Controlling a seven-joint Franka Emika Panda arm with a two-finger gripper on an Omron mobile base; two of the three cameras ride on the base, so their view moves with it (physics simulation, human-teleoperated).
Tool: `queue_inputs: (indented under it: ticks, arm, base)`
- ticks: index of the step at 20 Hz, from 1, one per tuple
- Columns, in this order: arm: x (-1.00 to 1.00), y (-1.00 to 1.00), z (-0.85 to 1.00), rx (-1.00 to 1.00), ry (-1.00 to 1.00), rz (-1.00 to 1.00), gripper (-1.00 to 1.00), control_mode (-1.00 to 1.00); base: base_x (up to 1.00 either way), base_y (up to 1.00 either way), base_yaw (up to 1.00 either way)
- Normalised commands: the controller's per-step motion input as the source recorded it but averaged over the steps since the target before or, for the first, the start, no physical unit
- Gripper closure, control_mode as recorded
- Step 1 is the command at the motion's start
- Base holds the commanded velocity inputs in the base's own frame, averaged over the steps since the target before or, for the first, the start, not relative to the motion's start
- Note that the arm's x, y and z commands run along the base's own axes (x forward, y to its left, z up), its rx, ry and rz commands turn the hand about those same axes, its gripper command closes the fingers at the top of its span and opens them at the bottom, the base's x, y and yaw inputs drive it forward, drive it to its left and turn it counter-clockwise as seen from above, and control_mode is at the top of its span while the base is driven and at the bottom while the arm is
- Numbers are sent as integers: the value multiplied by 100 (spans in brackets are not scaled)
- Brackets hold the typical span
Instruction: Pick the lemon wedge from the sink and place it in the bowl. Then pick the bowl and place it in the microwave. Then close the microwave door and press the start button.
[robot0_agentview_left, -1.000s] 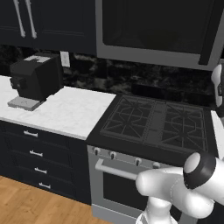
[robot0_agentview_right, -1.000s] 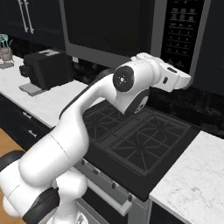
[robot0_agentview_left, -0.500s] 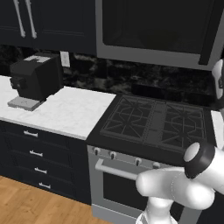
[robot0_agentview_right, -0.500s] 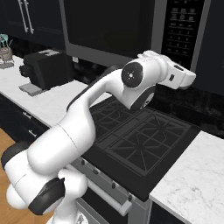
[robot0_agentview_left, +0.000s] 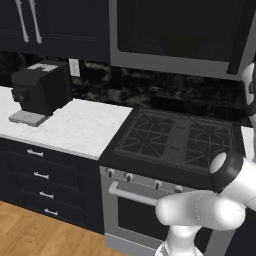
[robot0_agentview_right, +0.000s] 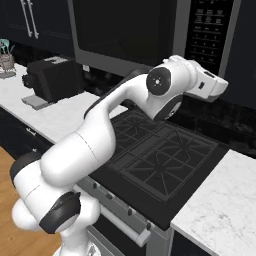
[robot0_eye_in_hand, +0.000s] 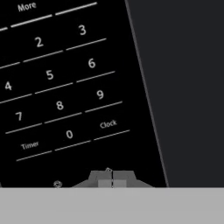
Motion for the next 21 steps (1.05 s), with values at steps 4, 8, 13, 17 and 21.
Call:
queue_inputs:
  ticks: [4,8,13,17,21]
  arm:
    - [25,-1,-2,0,0,0,100,-100]
    - [20,-11,-5,0,0,0,100,-100]
    - [25,-11,-17,0,-1,0,100,-100]
    - [28,-4,-28,4,-16,3,100,-100]
    - [18,0,-16,2,-13,0,100,-100]
  base:
    - [0,0,0]
    - [0,0,0]
    - [0,0,0]
    - [0,0,0]
    - [0,0,0]
